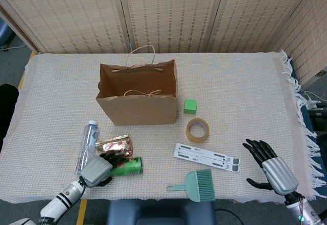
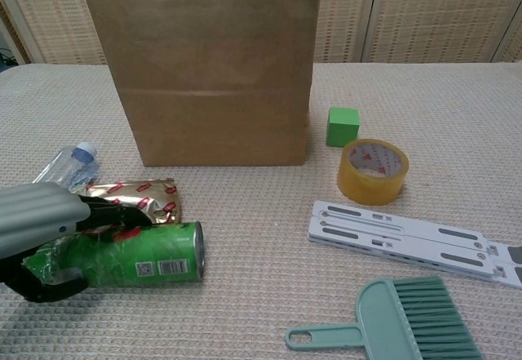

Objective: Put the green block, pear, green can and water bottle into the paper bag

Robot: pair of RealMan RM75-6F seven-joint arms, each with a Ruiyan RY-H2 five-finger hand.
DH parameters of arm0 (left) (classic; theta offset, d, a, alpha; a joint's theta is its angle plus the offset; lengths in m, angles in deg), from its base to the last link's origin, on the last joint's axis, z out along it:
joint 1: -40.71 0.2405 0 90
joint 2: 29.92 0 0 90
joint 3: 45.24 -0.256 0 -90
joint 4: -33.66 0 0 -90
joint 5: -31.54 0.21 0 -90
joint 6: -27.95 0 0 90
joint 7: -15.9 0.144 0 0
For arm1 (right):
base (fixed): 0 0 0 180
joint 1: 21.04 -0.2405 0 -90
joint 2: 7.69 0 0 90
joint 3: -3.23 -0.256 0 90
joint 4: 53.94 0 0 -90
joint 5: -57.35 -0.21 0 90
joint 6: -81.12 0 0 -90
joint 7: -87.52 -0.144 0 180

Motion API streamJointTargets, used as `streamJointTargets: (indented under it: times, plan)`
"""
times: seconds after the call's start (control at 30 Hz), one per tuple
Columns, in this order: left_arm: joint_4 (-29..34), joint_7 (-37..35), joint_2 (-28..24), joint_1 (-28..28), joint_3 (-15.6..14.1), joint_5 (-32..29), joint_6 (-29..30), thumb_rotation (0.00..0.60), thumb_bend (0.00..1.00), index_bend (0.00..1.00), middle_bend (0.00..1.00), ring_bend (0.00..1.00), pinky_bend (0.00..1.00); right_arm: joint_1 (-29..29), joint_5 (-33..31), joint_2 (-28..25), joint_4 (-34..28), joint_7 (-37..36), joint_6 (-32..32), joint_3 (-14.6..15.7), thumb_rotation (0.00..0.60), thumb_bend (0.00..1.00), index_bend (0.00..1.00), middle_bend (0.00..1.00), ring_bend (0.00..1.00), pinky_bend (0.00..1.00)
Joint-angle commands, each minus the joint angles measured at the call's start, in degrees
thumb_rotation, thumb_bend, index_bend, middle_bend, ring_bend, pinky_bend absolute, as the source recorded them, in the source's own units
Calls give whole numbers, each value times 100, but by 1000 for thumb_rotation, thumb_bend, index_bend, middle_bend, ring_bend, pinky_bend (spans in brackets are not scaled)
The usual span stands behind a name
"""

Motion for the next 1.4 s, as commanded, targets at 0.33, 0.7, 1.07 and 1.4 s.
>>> streamJointTargets:
  times: [0.33, 0.7, 1.07, 1.4]
  plan:
    - [-188, 278, 270, 51, 43, -278, 68, 600, 536, 462, 489, 480, 633, -1, 27, -1, 17, -28, 22, 4, 600, 69, 0, 0, 0, 22]
    - [699, 227, -229, 188, 96, -22, 622, 600, 570, 603, 647, 618, 739, 5, 23, -15, 11, -78, 37, 6, 600, 69, 0, 0, 0, 22]
    - [1881, -552, -947, -39, 1164, -950, 910, 600, 570, 603, 646, 618, 734, 16, 29, 1, 21, -22, 42, 9, 600, 69, 0, 0, 0, 22]
    - [1771, -461, -1095, -367, 1654, -1259, 923, 600, 569, 603, 646, 618, 735, 12, -6, -8, 9, -22, 22, -3, 600, 69, 0, 0, 0, 22]
